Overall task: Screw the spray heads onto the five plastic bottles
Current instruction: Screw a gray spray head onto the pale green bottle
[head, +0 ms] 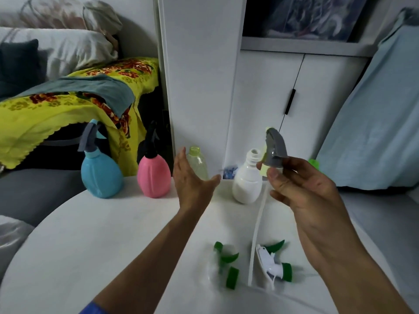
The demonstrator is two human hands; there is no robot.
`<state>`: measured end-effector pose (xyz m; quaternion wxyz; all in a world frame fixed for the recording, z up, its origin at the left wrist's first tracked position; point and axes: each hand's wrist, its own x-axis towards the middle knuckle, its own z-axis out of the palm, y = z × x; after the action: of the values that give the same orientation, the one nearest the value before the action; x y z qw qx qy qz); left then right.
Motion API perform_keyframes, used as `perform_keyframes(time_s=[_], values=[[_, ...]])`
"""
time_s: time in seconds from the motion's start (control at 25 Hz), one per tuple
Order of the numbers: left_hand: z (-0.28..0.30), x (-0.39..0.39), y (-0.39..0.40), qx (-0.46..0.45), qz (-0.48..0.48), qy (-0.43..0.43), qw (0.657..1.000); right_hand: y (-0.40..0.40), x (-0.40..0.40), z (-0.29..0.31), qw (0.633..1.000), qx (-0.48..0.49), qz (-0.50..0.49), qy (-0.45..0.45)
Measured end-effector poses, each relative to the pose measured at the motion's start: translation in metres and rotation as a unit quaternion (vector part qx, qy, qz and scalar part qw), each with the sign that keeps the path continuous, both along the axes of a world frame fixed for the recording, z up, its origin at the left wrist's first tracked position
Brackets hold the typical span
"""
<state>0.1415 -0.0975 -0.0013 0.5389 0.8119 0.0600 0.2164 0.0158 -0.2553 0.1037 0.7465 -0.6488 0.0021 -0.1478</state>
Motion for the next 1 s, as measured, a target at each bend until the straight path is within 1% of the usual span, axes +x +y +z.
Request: perform_keyframes(time_s=[0.24, 0.36, 0.44, 0.6, 0.72, 0.84, 0.92, 1.0], values=[[-0.012, 0.016, 0.008, -0.072, -0.019, 0.026, 0.997, -0.008, 0.000, -0.001, 1.000, 0.013, 0.004, -0.001], [-0.004, 0.004, 0.017, -0.079, -0.042, 0.014, 0.996, -0.007, 0.000, 0.000, 1.000, 0.028, -0.002, -0.013], [0.012, -0.011, 0.022, -0.072, -0.055, -0.005, 0.996, -0.006, -0.002, 0.003, 0.999, 0.041, -0.005, -0.021], [0.057, -0.046, 0.035, -0.004, -0.064, -0.050, 0.997, -0.010, -0.006, 0.007, 0.994, 0.103, -0.011, -0.024], [0.085, -0.084, 0.054, 0.067, -0.065, -0.077, 0.993, -0.010, -0.012, 0.008, 0.993, 0.118, -0.011, -0.020], [0.087, -0.124, 0.076, 0.108, -0.063, -0.066, 0.990, -0.007, -0.017, 0.010, 0.991, 0.133, -0.005, -0.025], [0.081, -0.143, 0.085, 0.177, -0.050, -0.073, 0.980, -0.007, -0.018, 0.010, 0.988, 0.149, -0.009, -0.032], [0.074, -0.149, 0.090, 0.263, -0.041, -0.090, 0.960, -0.009, -0.018, 0.010, 0.985, 0.167, -0.012, -0.046]])
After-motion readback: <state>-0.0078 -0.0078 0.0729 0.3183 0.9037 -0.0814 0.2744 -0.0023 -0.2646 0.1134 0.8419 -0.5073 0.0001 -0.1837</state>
